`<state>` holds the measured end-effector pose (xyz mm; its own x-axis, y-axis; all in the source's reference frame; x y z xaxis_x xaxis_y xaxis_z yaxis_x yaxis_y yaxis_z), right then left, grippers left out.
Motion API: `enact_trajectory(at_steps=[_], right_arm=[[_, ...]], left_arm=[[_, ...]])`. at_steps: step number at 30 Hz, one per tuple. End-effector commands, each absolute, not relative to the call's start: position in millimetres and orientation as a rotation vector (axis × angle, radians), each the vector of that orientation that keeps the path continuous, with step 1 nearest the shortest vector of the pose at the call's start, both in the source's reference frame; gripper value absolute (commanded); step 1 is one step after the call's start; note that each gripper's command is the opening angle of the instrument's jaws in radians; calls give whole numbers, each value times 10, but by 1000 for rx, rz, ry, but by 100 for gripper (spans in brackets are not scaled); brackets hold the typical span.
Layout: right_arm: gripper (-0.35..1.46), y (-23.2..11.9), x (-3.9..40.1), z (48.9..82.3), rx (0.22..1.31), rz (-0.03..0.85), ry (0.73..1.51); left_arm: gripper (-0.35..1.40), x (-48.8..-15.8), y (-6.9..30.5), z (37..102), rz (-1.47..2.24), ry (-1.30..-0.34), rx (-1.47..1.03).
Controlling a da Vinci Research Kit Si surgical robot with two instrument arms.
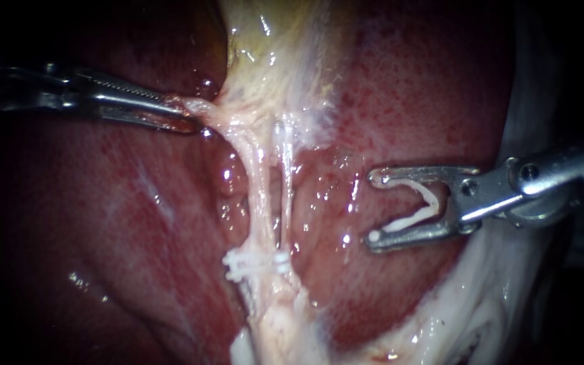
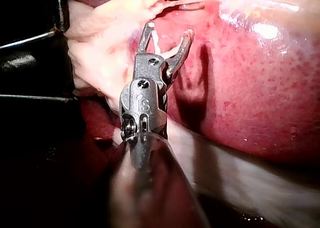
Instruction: Clipping third clip left tube
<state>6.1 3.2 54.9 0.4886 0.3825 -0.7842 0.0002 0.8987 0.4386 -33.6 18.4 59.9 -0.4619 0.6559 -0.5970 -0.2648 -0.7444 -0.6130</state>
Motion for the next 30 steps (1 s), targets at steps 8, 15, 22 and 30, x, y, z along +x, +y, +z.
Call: enact_trajectory(at_steps=[8, 15, 22, 30], right_arm=[[50, 32, 61, 549, 410, 241, 1041], [50, 31, 69, 548, 424, 235, 1046], [50, 30, 113, 542, 543, 312, 1046], [50, 29, 170, 551, 682, 455, 1075]], left_arm=[[-35, -310, 208, 548, 2191, -588, -1191], [-35, -294, 220, 520, 2187, -542, -1222], [-35, -297, 217, 524, 2188, -537, -1221], [-35, -299, 216, 526, 2188, -534, -1220]])
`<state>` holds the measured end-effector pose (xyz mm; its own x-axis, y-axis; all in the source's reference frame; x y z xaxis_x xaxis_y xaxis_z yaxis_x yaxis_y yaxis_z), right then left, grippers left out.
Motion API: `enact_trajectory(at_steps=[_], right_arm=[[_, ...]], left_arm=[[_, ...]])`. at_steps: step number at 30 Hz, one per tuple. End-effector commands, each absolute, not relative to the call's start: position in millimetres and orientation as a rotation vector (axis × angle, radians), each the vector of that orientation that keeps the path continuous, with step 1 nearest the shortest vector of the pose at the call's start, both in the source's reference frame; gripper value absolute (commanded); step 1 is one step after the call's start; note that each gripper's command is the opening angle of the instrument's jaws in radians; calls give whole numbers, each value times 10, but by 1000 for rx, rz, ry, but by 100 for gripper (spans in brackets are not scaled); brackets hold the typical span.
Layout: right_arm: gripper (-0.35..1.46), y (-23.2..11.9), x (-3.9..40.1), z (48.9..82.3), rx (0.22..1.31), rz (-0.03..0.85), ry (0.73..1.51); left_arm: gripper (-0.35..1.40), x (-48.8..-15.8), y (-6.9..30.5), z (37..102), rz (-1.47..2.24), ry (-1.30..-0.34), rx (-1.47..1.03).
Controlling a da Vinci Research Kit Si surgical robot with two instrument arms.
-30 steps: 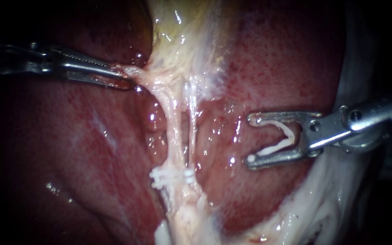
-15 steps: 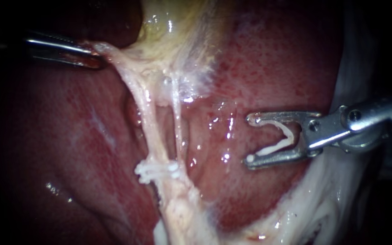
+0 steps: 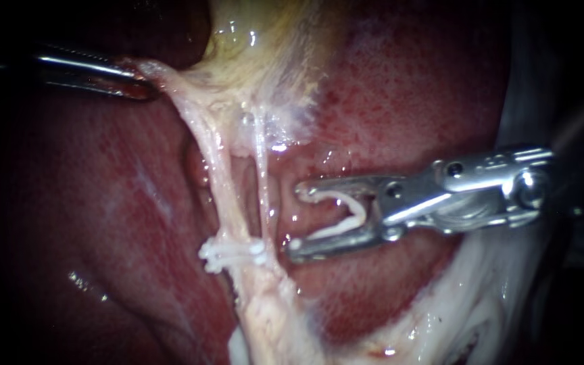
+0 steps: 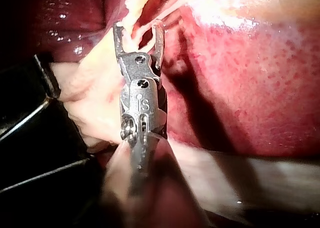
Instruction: Clipping third clip left tube
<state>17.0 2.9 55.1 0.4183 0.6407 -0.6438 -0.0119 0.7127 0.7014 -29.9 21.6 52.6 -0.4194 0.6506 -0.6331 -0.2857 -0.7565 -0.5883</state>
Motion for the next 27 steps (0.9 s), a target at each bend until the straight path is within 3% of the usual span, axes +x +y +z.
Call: enact_trajectory(at_steps=[1, 13, 22, 27], right_arm=[[50, 29, 174, 553, 693, 466, 1077], [50, 35, 211, 601, 762, 558, 1070], [50, 35, 207, 626, 802, 558, 1060], [50, 34, 211, 628, 875, 545, 1101]], left_arm=[[-35, -299, 216, 526, 2188, -534, -1221], [-35, -300, 216, 529, 2189, -532, -1221], [-35, -300, 215, 530, 2190, -532, -1221], [-35, -300, 215, 530, 2190, -532, -1221]])
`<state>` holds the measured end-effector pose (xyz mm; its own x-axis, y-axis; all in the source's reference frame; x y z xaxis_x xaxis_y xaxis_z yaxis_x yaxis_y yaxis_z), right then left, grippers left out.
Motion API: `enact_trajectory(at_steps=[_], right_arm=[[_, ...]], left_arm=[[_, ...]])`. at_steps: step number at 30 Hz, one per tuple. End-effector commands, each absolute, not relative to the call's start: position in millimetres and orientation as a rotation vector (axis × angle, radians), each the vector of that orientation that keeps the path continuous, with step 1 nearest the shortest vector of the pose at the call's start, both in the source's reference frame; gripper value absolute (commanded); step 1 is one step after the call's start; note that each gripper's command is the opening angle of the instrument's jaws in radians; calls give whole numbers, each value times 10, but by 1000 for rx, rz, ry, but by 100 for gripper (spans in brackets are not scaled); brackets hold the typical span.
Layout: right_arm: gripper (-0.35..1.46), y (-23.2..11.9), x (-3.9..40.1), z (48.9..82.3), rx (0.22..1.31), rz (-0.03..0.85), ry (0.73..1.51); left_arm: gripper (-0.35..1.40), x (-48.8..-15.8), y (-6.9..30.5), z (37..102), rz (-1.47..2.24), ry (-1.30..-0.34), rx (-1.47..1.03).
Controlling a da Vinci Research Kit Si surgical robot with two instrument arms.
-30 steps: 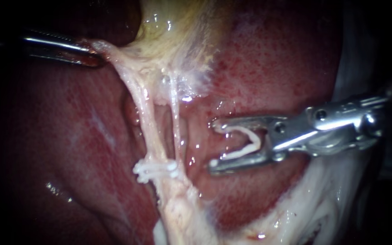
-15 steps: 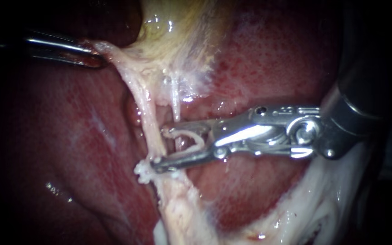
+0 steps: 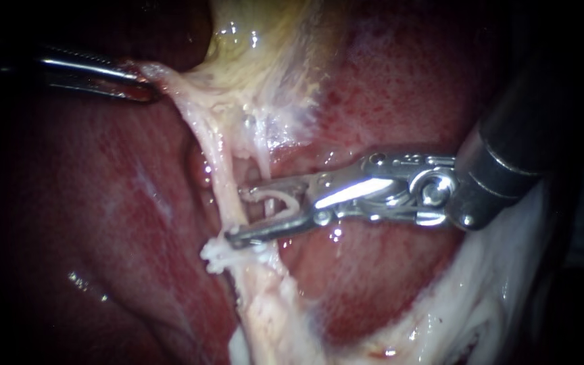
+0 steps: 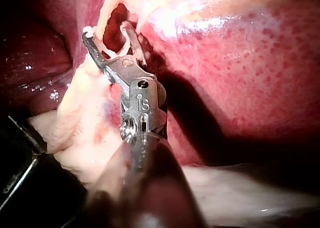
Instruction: Clipping third clip left tube
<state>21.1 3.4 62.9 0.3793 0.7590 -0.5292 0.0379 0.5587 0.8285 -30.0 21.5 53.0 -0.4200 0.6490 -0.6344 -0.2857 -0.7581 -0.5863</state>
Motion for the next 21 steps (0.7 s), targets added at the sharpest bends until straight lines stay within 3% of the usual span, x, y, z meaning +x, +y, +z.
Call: enact_trajectory(at_steps=[1, 14, 21], right_arm=[[50, 35, 214, 628, 891, 546, 1113], [49, 37, 253, 621, 992, 562, 1203], [48, 48, 258, 598, 1011, 581, 1249]], left_arm=[[-35, -300, 215, 530, 2190, -532, -1221], [-35, -302, 215, 532, 2190, -530, -1220], [-35, -302, 215, 533, 2190, -529, -1220]])
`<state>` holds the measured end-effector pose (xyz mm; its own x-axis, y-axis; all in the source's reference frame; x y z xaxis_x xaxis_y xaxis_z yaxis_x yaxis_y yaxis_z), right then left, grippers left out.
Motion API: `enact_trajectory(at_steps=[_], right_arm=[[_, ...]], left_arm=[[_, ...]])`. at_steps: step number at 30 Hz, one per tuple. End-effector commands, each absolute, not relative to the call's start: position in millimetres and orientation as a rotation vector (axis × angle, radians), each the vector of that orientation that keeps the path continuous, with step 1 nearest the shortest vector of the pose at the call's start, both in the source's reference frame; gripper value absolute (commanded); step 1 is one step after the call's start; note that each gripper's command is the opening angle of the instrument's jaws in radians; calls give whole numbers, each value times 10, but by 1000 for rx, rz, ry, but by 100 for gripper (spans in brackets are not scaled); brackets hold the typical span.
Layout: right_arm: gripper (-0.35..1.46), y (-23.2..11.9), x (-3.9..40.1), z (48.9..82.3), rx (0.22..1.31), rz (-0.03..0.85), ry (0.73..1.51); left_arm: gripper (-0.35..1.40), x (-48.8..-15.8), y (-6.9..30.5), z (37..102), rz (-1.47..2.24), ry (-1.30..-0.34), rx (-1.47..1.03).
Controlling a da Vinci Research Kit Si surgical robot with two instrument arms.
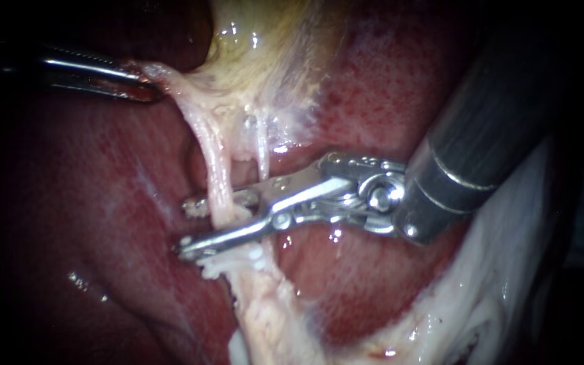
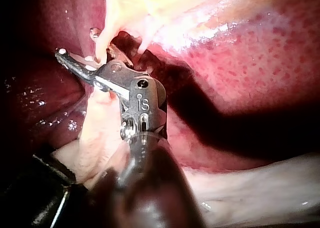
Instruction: Clipping third clip left tube
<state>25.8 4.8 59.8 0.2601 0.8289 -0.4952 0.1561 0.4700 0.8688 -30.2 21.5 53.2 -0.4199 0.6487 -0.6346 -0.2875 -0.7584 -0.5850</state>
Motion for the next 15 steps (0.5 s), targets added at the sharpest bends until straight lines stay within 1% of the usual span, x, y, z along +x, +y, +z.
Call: enact_trajectory(at_steps=[1, 4, 8, 12, 15], right_arm=[[48, 51, 258, 594, 1014, 583, 1252], [45, 58, 258, 581, 1021, 589, 1253], [36, 63, 257, 568, 1028, 593, 1254], [17, 65, 255, 564, 1028, 596, 1255], [-4, 65, 252, 566, 1028, 596, 1255]], left_arm=[[-35, -302, 215, 533, 2190, -529, -1220], [-35, -303, 215, 533, 2190, -529, -1220], [-35, -303, 215, 533, 2190, -528, -1220], [-35, -303, 214, 533, 2190, -528, -1220], [-35, -303, 215, 533, 2190, -528, -1220]])
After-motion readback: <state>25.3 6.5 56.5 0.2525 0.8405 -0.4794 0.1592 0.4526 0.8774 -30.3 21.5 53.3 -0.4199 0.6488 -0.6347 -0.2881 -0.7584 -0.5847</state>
